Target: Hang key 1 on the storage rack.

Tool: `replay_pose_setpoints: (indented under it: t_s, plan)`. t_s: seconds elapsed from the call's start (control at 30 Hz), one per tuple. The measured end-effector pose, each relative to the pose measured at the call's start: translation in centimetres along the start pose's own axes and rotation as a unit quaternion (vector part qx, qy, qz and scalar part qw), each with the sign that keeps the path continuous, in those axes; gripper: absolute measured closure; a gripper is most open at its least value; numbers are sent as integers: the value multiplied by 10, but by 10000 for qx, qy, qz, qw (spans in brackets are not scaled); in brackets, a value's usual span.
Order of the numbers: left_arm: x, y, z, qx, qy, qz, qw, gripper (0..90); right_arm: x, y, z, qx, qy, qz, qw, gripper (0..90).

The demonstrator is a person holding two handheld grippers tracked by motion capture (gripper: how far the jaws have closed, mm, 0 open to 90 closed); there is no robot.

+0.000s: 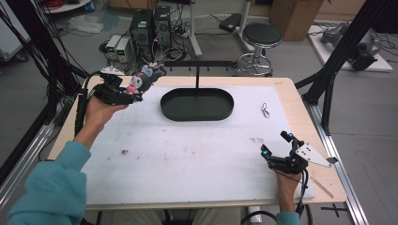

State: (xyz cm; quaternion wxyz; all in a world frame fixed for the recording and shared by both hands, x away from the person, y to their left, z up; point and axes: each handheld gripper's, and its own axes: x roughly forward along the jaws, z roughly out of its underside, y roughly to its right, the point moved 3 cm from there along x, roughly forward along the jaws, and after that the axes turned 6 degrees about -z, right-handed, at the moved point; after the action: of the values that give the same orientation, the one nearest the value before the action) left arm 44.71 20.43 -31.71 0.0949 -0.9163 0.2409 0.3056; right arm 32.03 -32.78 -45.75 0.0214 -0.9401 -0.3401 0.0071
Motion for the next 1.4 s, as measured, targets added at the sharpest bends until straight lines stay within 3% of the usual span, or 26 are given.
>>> replay_pose_setpoints:
  t_s: [0.27, 0.7, 1.4]
  plan:
    - [8, 10, -14, 88, -32, 63, 9999, 510, 0, 0, 0, -4, -2, -3, 10000, 8]
    - [21, 17, -34, 61, -26, 102, 9999, 512, 0, 0, 0, 6, 5, -23, 10000, 8]
    - [39, 23, -46, 34, -51, 114, 9999, 512, 0, 1, 0, -15, -2, -15, 10000, 8]
